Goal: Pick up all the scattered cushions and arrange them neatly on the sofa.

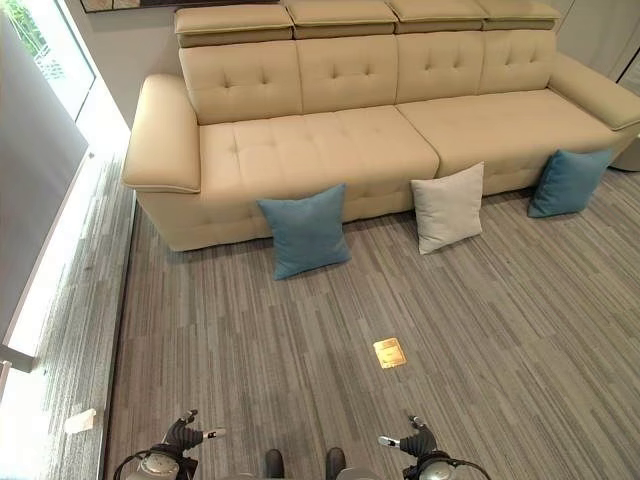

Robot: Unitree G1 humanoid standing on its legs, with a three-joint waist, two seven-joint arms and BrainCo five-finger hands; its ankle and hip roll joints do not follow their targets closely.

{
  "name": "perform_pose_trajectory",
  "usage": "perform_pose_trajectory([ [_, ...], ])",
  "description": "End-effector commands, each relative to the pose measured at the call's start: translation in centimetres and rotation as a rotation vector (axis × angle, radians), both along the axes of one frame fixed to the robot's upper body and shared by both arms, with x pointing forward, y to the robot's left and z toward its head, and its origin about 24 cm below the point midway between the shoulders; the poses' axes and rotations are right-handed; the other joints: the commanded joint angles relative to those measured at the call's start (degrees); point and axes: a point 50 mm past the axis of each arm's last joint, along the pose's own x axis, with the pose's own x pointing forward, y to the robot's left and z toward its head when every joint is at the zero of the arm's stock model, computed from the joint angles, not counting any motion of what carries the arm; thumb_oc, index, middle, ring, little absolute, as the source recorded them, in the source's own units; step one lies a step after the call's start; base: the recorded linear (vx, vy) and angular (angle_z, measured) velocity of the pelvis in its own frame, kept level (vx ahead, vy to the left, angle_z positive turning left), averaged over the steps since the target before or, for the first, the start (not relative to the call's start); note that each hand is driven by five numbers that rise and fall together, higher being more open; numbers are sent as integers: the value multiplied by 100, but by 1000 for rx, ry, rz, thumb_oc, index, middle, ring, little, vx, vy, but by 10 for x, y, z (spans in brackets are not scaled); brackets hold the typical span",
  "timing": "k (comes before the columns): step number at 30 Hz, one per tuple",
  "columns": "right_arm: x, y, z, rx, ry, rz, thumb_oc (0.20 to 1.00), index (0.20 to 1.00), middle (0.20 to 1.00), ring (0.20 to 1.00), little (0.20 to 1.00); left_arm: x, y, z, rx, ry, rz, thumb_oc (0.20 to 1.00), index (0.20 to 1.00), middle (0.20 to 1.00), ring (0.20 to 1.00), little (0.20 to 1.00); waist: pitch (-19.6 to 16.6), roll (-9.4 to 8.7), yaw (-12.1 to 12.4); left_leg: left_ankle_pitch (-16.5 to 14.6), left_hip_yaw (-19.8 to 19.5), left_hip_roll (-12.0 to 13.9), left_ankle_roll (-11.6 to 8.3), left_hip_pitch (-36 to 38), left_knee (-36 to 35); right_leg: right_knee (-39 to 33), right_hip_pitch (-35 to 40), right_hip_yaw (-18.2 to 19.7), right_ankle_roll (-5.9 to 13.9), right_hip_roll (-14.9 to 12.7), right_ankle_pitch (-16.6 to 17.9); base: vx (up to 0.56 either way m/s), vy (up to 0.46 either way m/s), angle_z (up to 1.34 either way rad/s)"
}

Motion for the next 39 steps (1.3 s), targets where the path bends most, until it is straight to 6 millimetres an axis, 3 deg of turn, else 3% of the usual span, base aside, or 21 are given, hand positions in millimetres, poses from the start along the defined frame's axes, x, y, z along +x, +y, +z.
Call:
perform_pose_trajectory([
  [1,5,-1,1,-13,-10,12,1000,1000,1000,1000,1000,20,-9,4,34,-34,-70,1000,1000,1000,1000,1000,84,1,18,-472,81,116,-370,199,60,57,141,-172,600,-318,-303,0,0,0],
  [7,1,-6,0,-21,17,4,1000,1000,1000,1000,1000,18,-9,2,16,-18,-60,1000,1000,1000,1000,1000,87,-17,9,-543,98,80,-311,262,60,57,177,-93,606,-322,-291,41,40,-3],
  [15,10,-12,4,-32,6,22,1000,1000,1000,1000,1000,16,-1,3,42,-1,-82,1000,1000,1000,1000,1000,195,-80,135,-614,124,-24,-137,69,252,420,-124,119,665,-412,-270,16,60,-16],
  [19,18,-13,7,-40,-9,33,1000,1000,1000,1000,1000,19,0,4,46,-7,-93,1000,1000,1000,1000,1000,308,-28,166,-686,115,-65,-21,49,309,1283,-564,119,804,-505,-281,7,95,-17],
  [21,20,-15,7,-46,-7,29,1000,1000,1000,1000,1000,18,0,4,41,-6,-91,1000,1000,1000,1000,1000,416,29,112,-683,16,-81,62,168,252,2075,-921,137,897,-539,-46,58,99,-19],
  [23,23,-15,9,-46,-19,25,1000,1000,1000,1000,1000,20,1,5,38,-13,-90,1000,1000,1000,1000,1000,503,115,86,-742,-32,-40,87,253,274,2546,-1209,106,864,-499,-105,101,46,4],
  [25,25,-15,9,-55,-15,34,1000,1000,1000,1000,1000,21,-1,5,36,-11,-98,1000,1000,1000,1000,1000,481,125,37,-804,-95,-77,50,432,181,2031,-1290,-80,725,-417,-260,199,-57,3],
  [27,27,-15,10,-68,-22,55,1000,1000,1000,1000,1000,22,0,5,35,-9,-96,1000,1000,1000,1000,1000,485,91,-5,-882,-158,-116,24,530,185,1558,-1367,-198,660,-348,-196,200,-117,-6],
  [30,25,-14,9,-60,-20,52,1000,1000,1000,1000,1000,22,-3,5,22,-13,-89,1000,1000,1000,1000,1000,456,45,-23,-997,-286,-105,-40,558,366,1242,-1172,-29,598,-277,-221,163,-142,27],
  [33,27,-15,10,-53,-34,44,1000,1000,1000,1000,1000,22,-7,4,7,-15,-79,1000,1000,1000,1000,1000,368,-11,-20,-978,-320,45,-282,487,738,993,-818,-78,430,-173,-312,186,-237,55],
  [34,25,-14,10,-41,-35,27,1000,1000,1000,1000,1000,23,-8,4,10,-12,-88,1000,1000,1000,1000,1000,363,-44,-27,-734,-205,187,-514,294,1214,804,-584,-181,319,-137,-366,115,-191,45],
  [35,25,-14,10,-40,-35,27,1000,1000,1000,1000,1000,23,-8,4,10,-12,-88,1000,1000,1000,1000,1000,364,-43,-35,-742,-214,191,-518,283,1233,797,-579,-190,317,-135,-363,77,-262,51],
  [36,28,-13,10,-37,-41,21,1000,1000,1000,1000,1000,30,-11,6,3,-31,-98,1000,1000,1000,1000,1000,505,-159,26,-369,-143,297,-655,-239,2182,654,-381,-235,193,-141,-378,21,-204,67],
  [39,27,-12,9,-41,-28,26,1000,1000,1000,1000,1000,38,-13,9,-6,-59,-90,1000,1000,1000,1000,1000,628,-296,90,-170,-3,420,-655,-798,3008,533,-195,-306,57,-172,-442,50,-174,35],
])
